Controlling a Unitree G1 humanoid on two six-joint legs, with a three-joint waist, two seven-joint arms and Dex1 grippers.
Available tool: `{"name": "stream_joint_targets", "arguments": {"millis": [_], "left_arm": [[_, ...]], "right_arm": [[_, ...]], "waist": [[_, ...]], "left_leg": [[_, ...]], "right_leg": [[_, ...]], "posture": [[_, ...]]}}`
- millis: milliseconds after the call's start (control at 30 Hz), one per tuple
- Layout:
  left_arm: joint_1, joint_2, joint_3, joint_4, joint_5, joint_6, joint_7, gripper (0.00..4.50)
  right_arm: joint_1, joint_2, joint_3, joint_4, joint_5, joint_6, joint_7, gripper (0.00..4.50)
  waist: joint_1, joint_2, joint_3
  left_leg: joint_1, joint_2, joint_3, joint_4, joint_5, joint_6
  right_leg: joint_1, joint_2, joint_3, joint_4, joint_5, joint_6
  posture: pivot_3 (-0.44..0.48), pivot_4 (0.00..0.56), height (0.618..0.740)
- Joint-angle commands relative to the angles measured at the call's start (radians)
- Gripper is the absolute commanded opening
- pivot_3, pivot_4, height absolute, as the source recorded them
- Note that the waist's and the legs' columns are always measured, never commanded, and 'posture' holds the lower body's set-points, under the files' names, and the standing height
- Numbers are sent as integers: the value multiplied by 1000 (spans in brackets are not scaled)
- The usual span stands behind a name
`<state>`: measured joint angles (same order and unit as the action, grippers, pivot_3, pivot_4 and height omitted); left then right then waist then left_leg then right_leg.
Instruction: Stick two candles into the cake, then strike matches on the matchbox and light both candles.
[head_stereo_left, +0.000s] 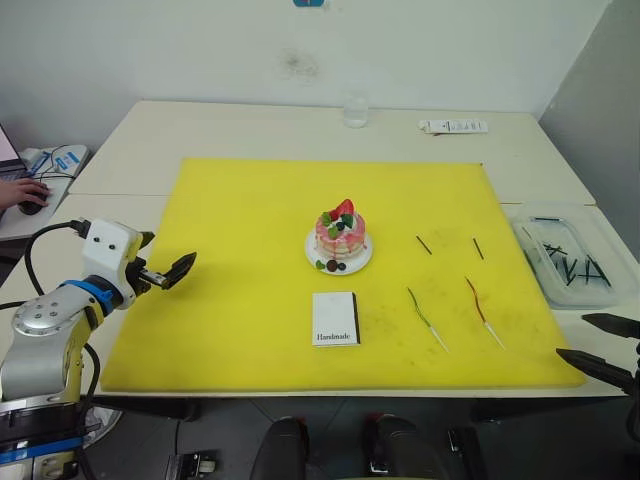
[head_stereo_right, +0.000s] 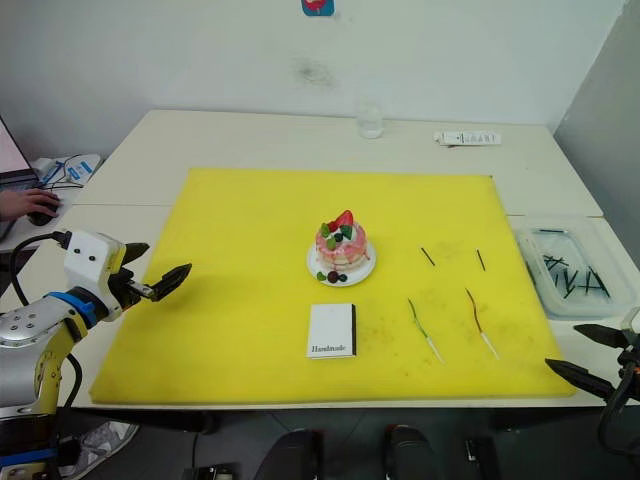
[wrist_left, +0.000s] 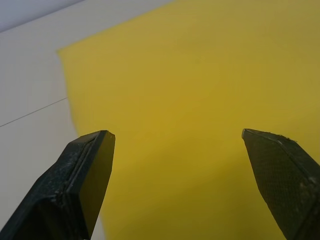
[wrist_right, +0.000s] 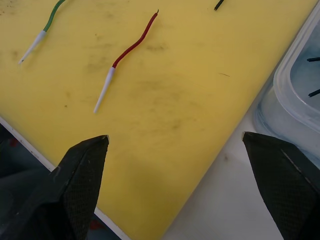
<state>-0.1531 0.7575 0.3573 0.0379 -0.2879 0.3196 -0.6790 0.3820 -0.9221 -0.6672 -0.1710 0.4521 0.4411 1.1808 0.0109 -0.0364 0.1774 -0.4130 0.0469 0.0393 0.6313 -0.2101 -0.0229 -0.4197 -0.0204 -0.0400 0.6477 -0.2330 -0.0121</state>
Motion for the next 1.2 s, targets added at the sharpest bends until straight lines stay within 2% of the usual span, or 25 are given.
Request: {"name": "stream_joint_targets", "arguments": {"millis": [33,633,1200], "left_arm": [[-5,26,-3,-25,17,-16,-1,4500],[-27,20,-16,-10,29,-25,-2,4500],[-40,16,-11,-9,-11,-20,-55,4500]], "right_arm": [[-10,-9,-17,6,6,-20,0,4458],[-35,-12,9,36,2,-32,-4,4458],[-49,-14,28,27,3,-31,-9,4458]], "waist": [[0,0,0],[0,0,0],[0,0,0]], "left_leg": [[0,0,0,0,0,0],[1,0,1,0,0,0],[2,0,1,1,0,0]], "right_leg": [[0,0,0,0,0,0],[0,0,1,1,0,1],[1,1,1,2,1,1]], "posture": [[0,150,740],[0,150,740],[0,150,740]]}}
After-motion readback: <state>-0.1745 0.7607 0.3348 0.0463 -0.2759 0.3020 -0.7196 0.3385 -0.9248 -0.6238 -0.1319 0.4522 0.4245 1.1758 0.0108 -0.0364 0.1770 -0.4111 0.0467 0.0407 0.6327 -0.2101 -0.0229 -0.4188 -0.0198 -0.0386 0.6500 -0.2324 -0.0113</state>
